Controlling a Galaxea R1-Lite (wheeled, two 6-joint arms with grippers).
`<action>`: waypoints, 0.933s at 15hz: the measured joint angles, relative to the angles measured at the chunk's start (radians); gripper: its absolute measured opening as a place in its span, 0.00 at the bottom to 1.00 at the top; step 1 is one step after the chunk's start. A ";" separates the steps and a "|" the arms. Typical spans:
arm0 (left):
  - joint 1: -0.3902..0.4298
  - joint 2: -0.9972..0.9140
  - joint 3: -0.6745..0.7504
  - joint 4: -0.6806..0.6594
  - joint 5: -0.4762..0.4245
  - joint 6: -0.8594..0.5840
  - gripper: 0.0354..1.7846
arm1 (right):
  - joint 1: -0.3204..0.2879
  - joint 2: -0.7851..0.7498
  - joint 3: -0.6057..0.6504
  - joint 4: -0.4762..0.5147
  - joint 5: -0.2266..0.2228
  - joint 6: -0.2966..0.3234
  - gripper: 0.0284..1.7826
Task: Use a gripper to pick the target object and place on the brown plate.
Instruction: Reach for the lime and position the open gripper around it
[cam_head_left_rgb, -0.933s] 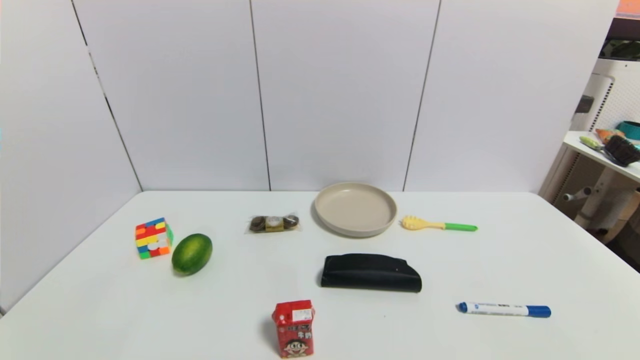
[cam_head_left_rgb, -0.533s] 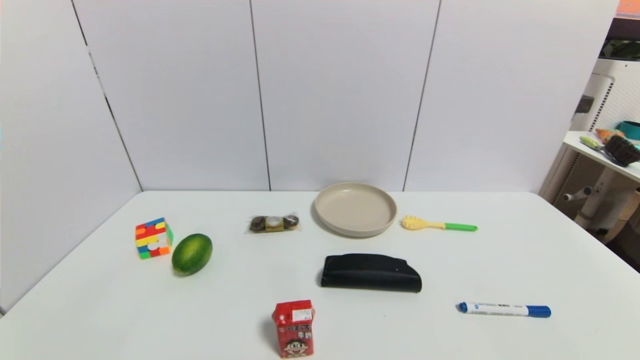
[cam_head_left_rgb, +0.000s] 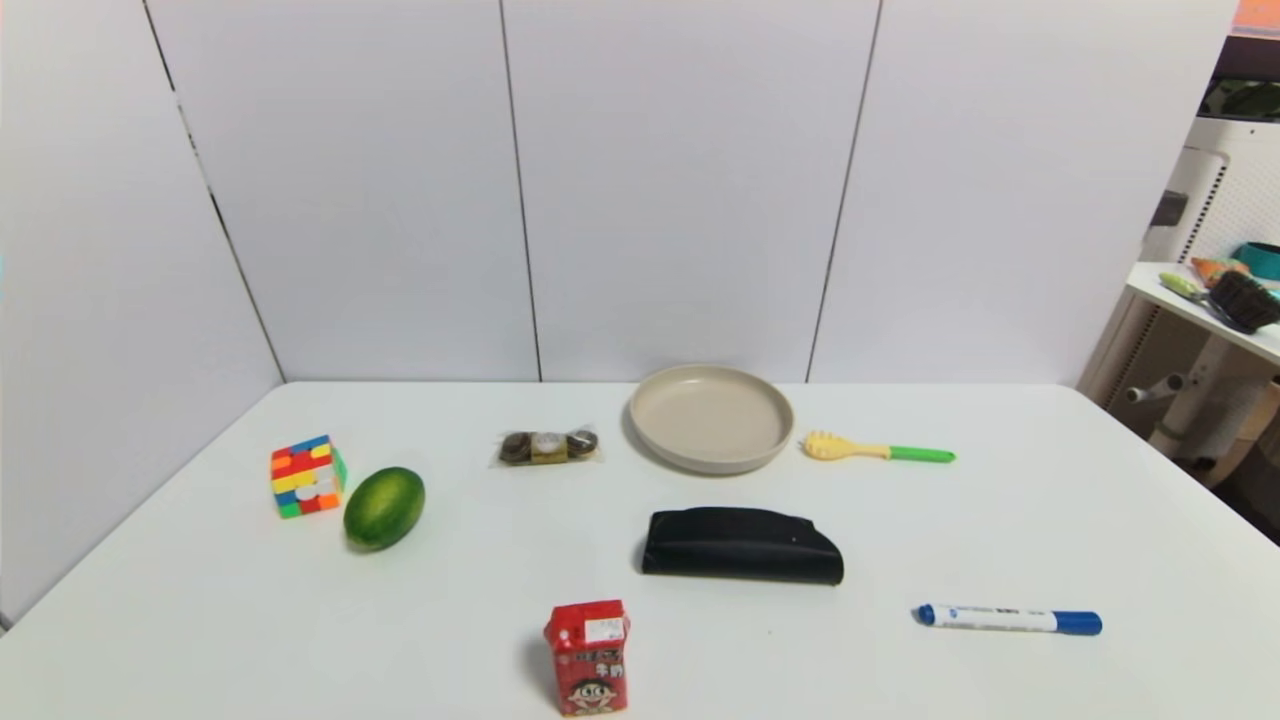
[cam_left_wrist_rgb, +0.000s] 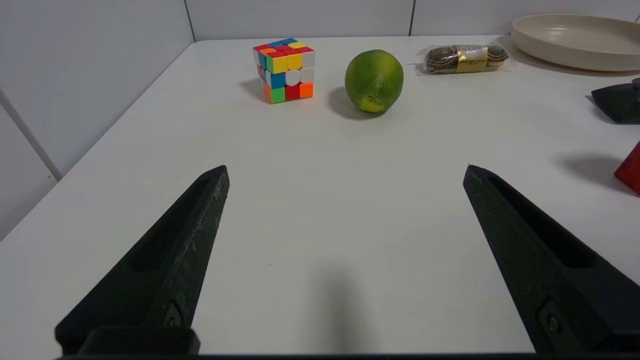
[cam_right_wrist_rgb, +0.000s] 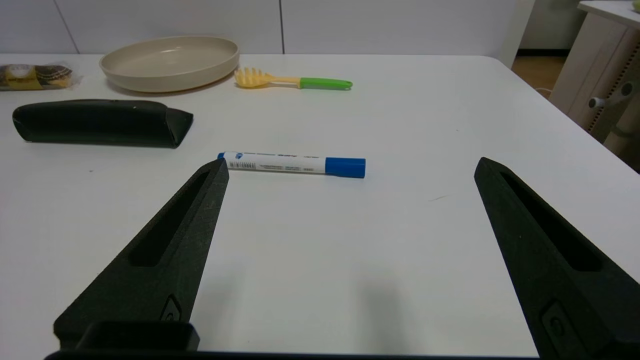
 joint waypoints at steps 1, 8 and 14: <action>0.001 0.028 -0.014 -0.003 0.000 -0.003 0.94 | 0.000 0.000 0.000 0.000 0.000 0.000 0.95; -0.021 0.588 -0.396 0.014 -0.041 0.029 0.94 | 0.000 0.000 0.000 0.000 0.000 0.000 0.95; -0.129 1.163 -0.959 0.268 -0.109 0.073 0.94 | 0.000 0.000 0.000 0.000 0.000 0.000 0.95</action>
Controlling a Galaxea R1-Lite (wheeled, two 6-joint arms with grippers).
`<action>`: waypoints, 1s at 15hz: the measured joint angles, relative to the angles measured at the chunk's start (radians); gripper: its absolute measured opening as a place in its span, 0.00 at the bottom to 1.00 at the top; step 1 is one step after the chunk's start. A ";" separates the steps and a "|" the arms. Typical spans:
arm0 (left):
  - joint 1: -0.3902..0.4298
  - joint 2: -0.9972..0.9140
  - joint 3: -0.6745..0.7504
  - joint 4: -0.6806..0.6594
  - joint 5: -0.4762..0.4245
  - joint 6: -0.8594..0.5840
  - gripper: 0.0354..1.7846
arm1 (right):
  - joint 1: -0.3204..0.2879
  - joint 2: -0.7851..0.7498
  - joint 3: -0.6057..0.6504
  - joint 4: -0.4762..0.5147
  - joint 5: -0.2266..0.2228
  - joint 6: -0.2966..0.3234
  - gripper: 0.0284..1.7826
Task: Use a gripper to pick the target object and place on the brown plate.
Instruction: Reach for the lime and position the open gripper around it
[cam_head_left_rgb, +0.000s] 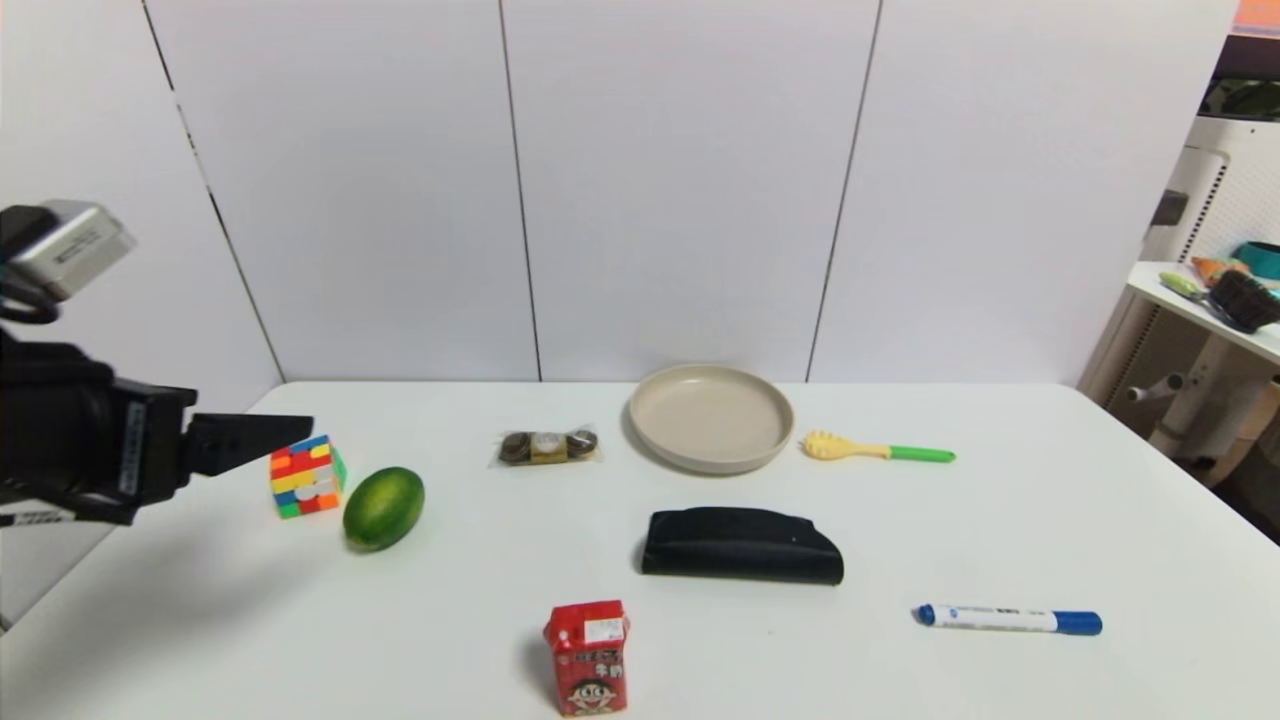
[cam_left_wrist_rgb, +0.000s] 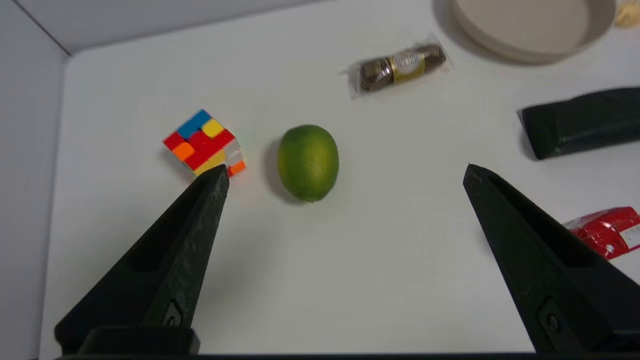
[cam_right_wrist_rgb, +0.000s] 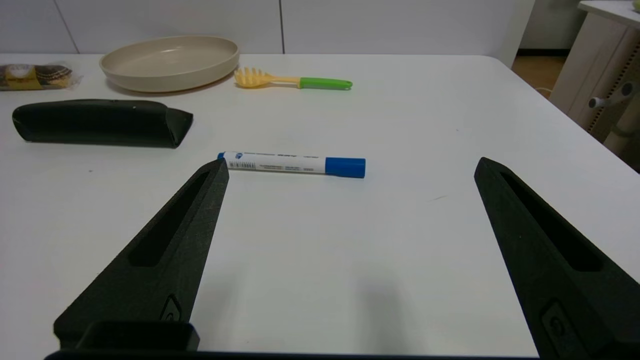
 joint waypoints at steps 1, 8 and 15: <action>-0.017 0.080 -0.090 0.088 -0.004 0.003 0.94 | 0.000 0.000 0.000 0.000 0.000 0.000 0.95; -0.067 0.483 -0.484 0.608 0.089 0.029 0.94 | 0.000 0.000 0.000 0.000 0.000 0.000 0.95; -0.068 0.646 -0.565 0.607 0.176 0.034 0.94 | 0.000 0.000 0.000 0.000 0.000 0.000 0.95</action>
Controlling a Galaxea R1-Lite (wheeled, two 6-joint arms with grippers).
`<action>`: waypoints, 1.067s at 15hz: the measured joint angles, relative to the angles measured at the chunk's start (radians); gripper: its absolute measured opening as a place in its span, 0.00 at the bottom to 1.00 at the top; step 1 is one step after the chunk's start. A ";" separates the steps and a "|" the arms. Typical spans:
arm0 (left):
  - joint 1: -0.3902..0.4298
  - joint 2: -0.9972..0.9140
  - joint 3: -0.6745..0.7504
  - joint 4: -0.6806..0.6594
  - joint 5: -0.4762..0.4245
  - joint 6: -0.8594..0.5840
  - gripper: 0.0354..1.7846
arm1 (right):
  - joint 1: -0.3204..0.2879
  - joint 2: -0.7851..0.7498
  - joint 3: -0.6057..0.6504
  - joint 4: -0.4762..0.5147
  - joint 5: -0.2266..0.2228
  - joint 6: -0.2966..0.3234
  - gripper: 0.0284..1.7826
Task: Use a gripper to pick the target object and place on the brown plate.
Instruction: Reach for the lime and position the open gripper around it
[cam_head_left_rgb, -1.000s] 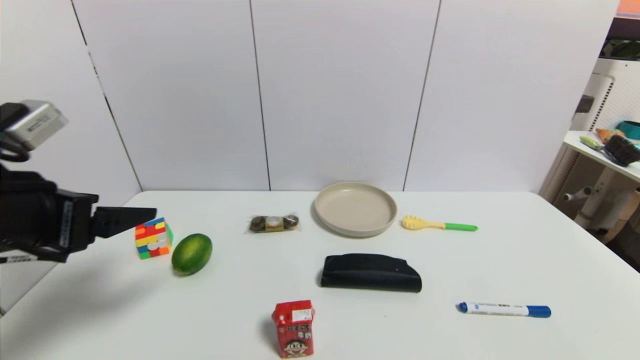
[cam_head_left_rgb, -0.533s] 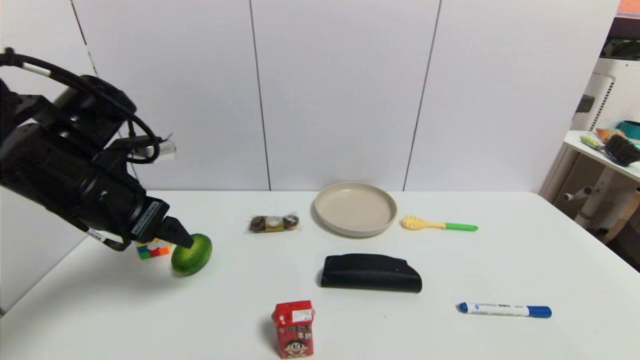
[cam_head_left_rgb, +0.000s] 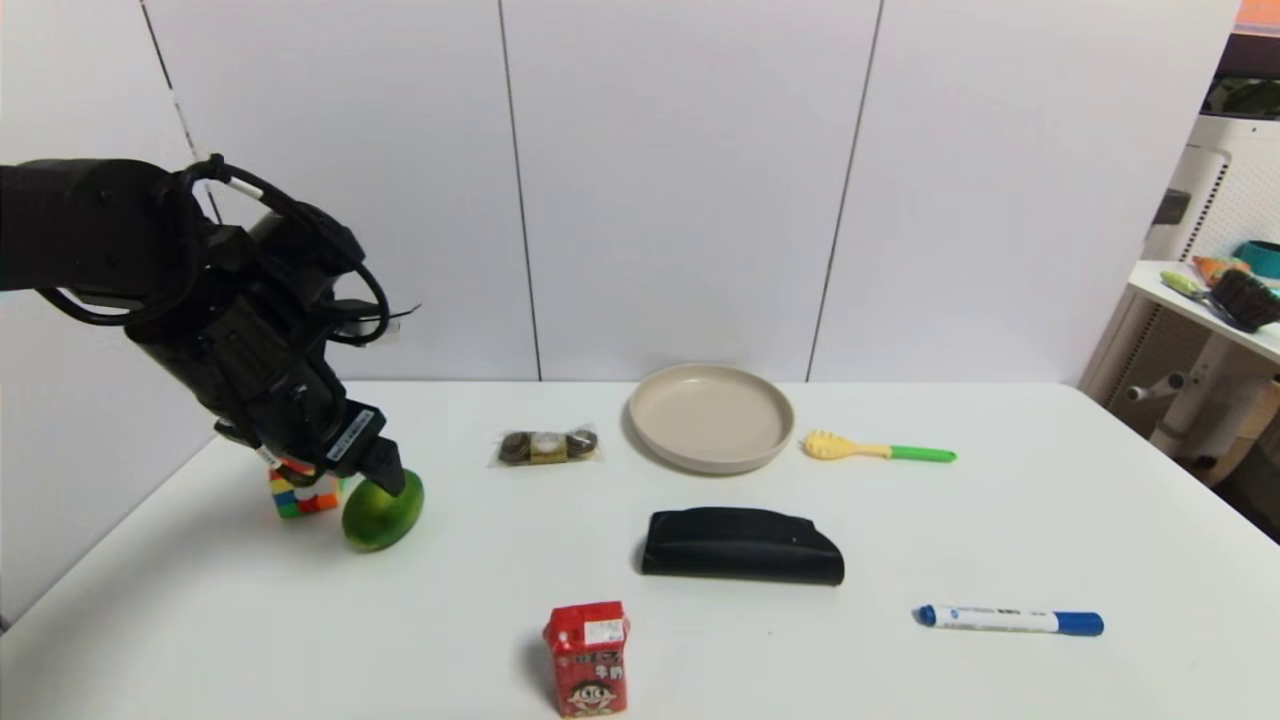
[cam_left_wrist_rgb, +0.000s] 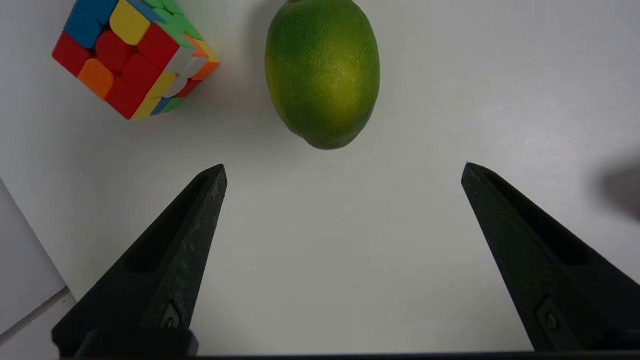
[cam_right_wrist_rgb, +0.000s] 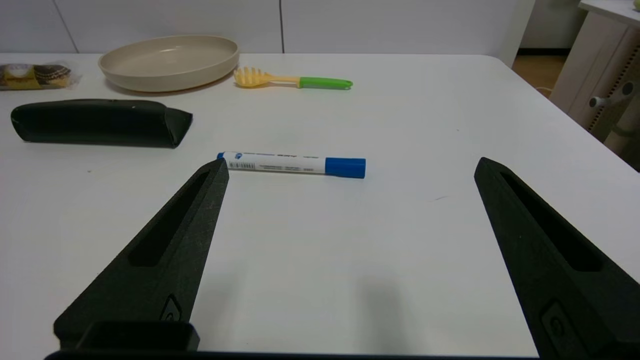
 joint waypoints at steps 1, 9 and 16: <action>0.000 0.018 -0.007 -0.001 0.000 0.000 0.94 | 0.000 0.000 0.000 0.000 -0.001 0.001 0.95; 0.006 0.146 -0.042 -0.060 0.002 0.000 0.94 | 0.000 0.000 0.000 0.000 0.000 0.000 0.95; 0.027 0.235 -0.039 -0.113 0.001 0.000 0.94 | 0.000 0.000 0.000 0.000 0.000 0.000 0.95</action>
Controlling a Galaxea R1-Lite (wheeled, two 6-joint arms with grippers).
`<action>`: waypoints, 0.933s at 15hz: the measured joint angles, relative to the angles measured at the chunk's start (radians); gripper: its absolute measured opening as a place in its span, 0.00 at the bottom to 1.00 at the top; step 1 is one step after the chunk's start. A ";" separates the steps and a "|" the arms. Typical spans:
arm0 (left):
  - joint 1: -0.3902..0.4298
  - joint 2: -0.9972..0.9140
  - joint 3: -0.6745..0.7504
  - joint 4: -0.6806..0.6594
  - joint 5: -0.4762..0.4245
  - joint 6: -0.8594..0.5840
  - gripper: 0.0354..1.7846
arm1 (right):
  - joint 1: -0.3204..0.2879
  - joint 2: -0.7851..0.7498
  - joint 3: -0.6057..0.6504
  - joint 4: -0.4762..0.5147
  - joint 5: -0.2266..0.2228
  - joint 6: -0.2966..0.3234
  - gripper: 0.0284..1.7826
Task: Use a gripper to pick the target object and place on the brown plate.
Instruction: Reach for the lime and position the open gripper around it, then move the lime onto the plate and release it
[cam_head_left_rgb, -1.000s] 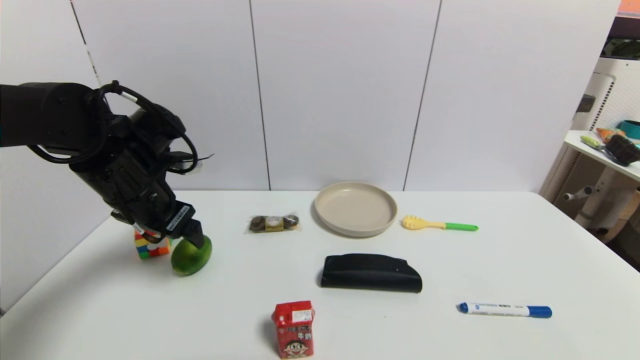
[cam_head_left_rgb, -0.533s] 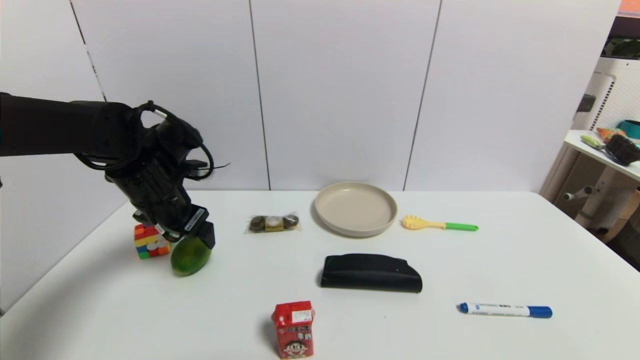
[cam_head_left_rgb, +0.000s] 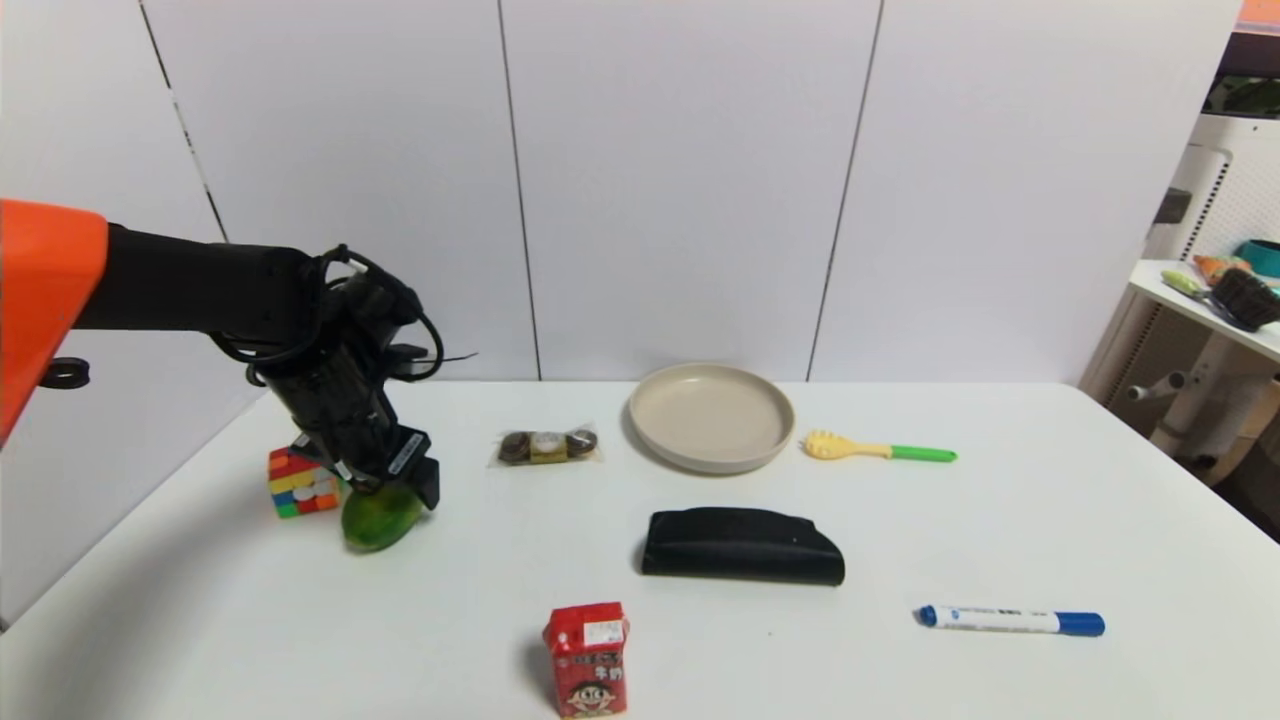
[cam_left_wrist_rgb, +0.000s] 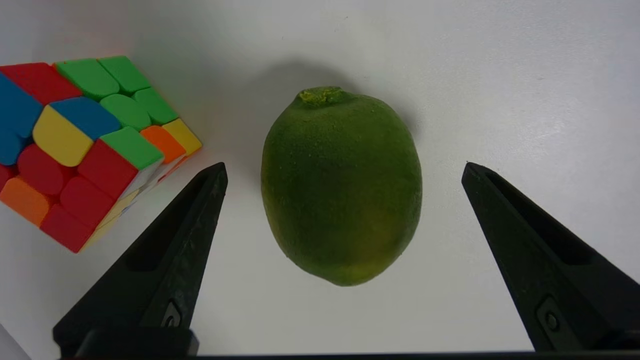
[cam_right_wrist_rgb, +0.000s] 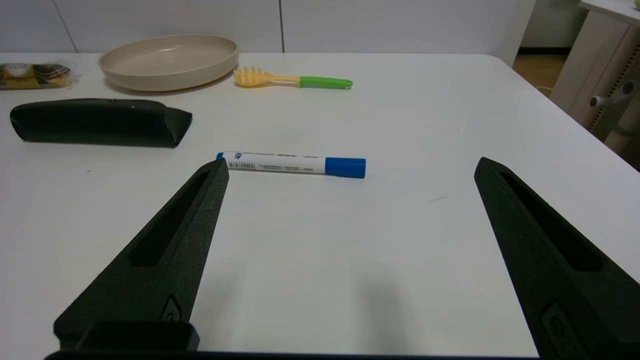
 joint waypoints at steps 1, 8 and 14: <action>0.006 0.010 0.001 -0.001 0.000 0.000 0.94 | 0.000 0.000 0.000 0.000 0.000 0.000 0.95; 0.011 0.043 0.014 0.000 -0.003 0.003 0.62 | 0.000 0.000 0.000 0.000 0.000 0.000 0.95; 0.001 -0.005 0.010 0.000 -0.003 0.007 0.59 | 0.000 0.000 0.000 0.000 0.000 0.000 0.95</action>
